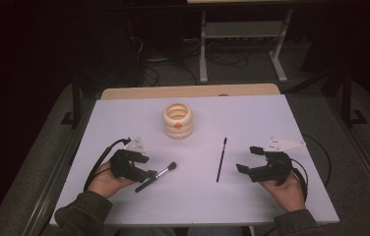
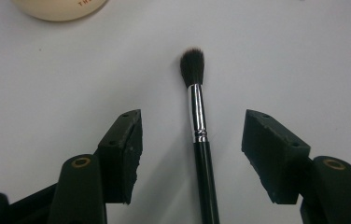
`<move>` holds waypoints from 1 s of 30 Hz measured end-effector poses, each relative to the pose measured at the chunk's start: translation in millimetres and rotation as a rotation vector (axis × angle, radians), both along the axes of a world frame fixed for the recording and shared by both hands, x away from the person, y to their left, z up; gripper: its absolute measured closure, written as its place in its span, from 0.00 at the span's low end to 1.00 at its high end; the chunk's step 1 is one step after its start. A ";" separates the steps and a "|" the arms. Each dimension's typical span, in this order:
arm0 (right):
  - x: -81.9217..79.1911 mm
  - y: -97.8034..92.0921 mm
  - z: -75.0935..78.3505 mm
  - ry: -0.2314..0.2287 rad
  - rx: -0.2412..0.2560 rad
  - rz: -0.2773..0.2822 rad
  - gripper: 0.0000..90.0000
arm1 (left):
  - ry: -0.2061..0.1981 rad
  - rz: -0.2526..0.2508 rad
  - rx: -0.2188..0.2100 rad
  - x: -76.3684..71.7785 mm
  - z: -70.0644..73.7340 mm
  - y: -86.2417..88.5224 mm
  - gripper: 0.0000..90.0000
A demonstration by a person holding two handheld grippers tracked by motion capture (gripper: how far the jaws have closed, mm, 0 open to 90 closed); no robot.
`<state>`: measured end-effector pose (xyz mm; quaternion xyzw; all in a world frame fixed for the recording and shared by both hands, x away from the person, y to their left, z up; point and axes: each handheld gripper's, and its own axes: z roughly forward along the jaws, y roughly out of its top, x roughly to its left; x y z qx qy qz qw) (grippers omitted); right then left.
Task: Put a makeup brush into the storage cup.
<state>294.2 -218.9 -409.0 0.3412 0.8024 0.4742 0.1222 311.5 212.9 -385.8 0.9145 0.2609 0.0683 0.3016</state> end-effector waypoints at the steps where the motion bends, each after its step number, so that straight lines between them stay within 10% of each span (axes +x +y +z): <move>1: 0.1 0.1 -0.1 0.000 0.001 0.001 0.15 | 0.011 -0.006 0.014 0.7 -0.6 -1.2 0.43; 30: 0.1 1.5 -0.3 0.001 0.000 0.006 0.15 | 0.112 -0.058 0.153 13.9 -19.4 -28.4 0.63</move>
